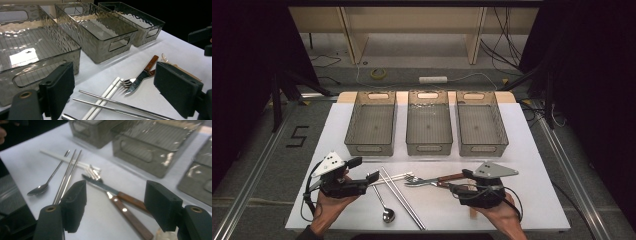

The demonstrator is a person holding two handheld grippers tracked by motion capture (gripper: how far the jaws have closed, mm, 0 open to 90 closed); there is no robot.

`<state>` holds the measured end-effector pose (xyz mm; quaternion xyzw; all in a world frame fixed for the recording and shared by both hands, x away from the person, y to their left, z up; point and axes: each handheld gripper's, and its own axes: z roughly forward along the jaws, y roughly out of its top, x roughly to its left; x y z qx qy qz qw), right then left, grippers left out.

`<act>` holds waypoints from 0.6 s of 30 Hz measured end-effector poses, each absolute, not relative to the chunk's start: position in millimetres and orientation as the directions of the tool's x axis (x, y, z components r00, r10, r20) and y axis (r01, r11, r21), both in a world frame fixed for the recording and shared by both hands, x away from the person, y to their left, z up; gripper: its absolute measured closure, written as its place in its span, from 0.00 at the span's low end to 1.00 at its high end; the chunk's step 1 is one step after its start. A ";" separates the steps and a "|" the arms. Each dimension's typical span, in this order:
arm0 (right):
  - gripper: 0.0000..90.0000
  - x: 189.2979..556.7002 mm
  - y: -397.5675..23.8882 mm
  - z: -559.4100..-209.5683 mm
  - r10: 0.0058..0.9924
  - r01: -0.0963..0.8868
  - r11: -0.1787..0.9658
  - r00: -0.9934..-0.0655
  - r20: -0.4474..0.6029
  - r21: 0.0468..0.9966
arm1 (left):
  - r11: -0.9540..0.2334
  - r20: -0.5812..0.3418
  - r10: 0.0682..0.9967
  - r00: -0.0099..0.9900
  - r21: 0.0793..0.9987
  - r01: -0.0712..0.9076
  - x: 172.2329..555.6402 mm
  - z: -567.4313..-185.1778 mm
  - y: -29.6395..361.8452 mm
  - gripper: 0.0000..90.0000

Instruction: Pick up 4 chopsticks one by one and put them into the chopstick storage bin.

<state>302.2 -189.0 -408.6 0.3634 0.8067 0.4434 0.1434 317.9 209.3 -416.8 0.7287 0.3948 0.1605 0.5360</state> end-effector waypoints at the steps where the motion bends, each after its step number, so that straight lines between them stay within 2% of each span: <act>1: 0.40 303.8 -177.3 -407.6 0.692 0.469 0.381 -0.716 0.091 0.797 | -0.116 -0.186 0.748 0.637 0.908 0.402 317.9 -416.8 209.2 0.18; 9: 0.47 309.2 -125.8 -411.8 0.635 0.494 0.485 -0.766 0.097 0.722 | -0.125 -0.176 0.749 0.639 0.910 0.396 317.5 -416.1 209.0 0.18; 18: 0.53 314.6 -90.9 -427.6 0.601 0.510 0.559 -0.792 0.104 0.653 | -0.126 -0.172 0.750 0.639 0.911 0.393 317.1 -415.5 209.3 0.18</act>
